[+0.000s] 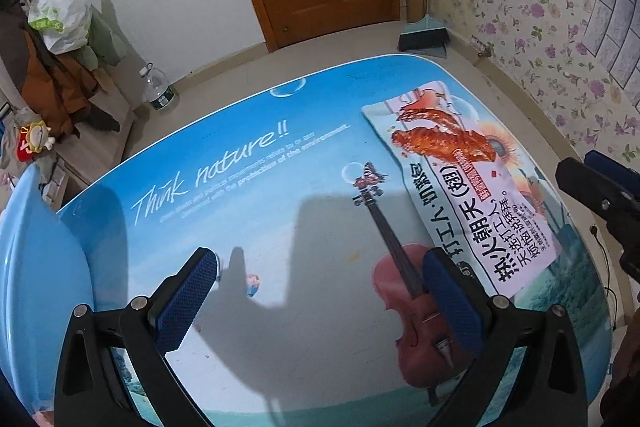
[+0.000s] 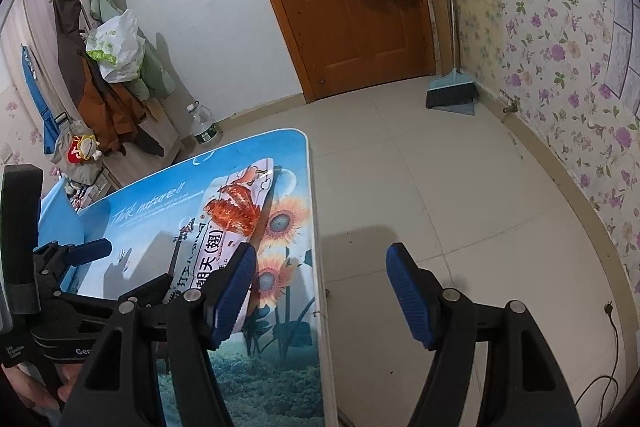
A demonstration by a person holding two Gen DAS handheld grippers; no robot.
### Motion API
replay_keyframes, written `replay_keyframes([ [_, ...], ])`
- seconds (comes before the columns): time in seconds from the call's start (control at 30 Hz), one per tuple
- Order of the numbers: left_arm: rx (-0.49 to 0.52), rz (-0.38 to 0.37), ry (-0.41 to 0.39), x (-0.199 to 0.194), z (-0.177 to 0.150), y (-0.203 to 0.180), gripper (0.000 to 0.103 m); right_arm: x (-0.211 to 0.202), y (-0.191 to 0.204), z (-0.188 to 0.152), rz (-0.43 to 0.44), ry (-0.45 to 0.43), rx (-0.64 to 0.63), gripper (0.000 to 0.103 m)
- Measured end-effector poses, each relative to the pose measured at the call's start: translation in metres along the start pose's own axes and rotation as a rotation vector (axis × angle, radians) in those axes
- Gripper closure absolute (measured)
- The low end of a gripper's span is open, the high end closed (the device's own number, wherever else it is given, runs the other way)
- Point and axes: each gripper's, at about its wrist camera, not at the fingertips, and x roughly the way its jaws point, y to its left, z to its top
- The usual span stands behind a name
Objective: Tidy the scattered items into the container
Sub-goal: 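Reach both grippers down toward the red-printed snack bag on the mat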
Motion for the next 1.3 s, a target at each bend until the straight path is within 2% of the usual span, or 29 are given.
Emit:
replay_keyframes([
  [0.5,0.053,-0.028,-0.013,0.002,0.012,-0.032,0.0,0.002,-0.013,0.002,-0.002,0.002,0.026,0.034],
  [0.87,0.083,-0.049,-0.021,0.003,0.022,-0.052,0.0,0.006,-0.021,0.003,0.044,0.007,0.038,0.034],
  [1.3,0.084,-0.069,-0.028,0.009,0.033,-0.062,0.0,0.023,-0.027,0.019,0.123,0.034,0.034,0.034],
])
